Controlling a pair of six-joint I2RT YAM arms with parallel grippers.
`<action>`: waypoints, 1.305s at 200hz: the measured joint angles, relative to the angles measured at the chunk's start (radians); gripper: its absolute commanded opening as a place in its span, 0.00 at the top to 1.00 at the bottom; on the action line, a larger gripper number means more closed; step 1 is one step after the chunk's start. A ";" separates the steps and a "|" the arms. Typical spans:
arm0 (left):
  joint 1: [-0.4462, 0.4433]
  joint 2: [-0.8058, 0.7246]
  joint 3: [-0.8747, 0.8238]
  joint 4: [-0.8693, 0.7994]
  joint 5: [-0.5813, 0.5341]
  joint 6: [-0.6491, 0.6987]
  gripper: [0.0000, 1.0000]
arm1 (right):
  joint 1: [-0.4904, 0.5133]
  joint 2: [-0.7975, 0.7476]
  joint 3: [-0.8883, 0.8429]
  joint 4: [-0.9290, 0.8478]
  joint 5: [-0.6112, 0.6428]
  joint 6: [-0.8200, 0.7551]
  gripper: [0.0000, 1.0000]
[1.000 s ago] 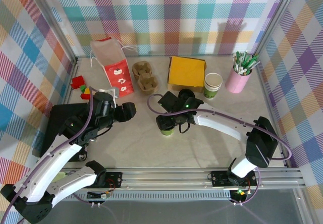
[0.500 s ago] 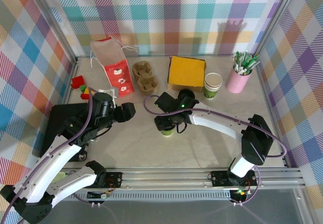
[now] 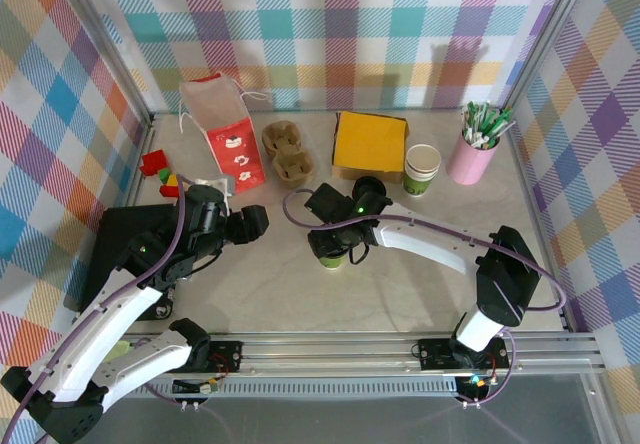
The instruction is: Pack the takeout coffee
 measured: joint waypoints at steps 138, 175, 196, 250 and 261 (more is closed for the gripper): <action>0.006 -0.017 -0.005 -0.001 0.000 0.000 0.30 | -0.481 -0.291 -0.288 0.037 0.021 -0.116 0.26; 0.006 -0.018 -0.006 0.000 0.001 0.000 0.30 | -0.667 -0.319 -0.318 0.063 -0.007 -0.176 0.26; 0.006 -0.018 -0.006 0.000 0.001 0.000 0.30 | -0.764 -0.317 -0.324 0.091 -0.031 -0.193 0.26; 0.006 -0.018 -0.006 0.000 0.004 0.000 0.30 | -0.898 -0.249 -0.283 0.144 -0.030 -0.216 0.24; 0.006 -0.018 -0.006 0.000 0.004 0.000 0.30 | -0.917 -0.232 -0.271 0.150 -0.026 -0.216 0.23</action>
